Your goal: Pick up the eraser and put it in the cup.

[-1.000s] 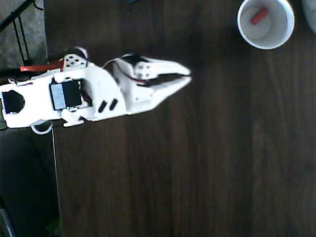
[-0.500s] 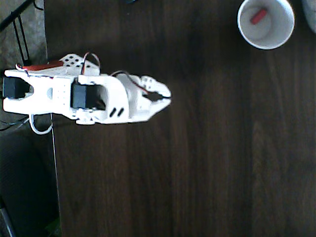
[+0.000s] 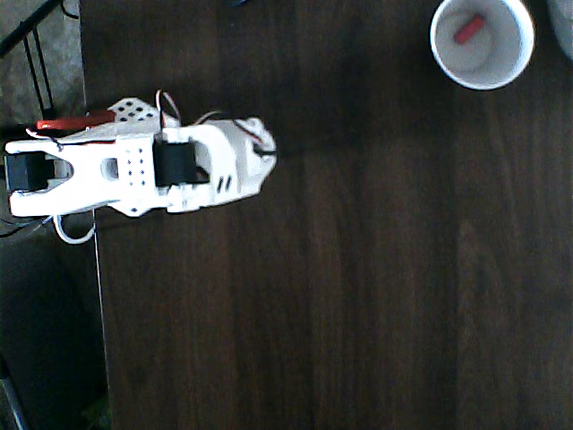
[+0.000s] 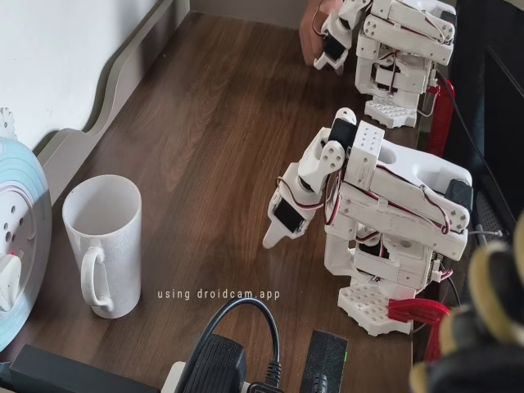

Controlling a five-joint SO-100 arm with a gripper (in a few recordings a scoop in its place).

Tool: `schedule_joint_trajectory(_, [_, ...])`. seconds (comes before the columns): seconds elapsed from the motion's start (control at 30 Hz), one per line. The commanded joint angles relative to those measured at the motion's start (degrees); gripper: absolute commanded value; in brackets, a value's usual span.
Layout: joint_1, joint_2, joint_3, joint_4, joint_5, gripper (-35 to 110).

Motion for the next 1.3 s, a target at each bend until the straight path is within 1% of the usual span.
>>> schedule_joint_trajectory(0.0, [-1.4,0.8,0.5,4.4,-6.4,0])
schedule_joint_trajectory(0.23, [0.6,0.8,0.5,4.2,-3.3,0])
schedule_joint_trajectory(0.33, [0.8,0.8,0.5,4.4,-6.5,0])
schedule_joint_trajectory(0.63, [0.6,0.8,0.5,4.4,-6.6,3])
schedule_joint_trajectory(1.27, [0.6,0.8,0.5,4.4,-6.6,4])
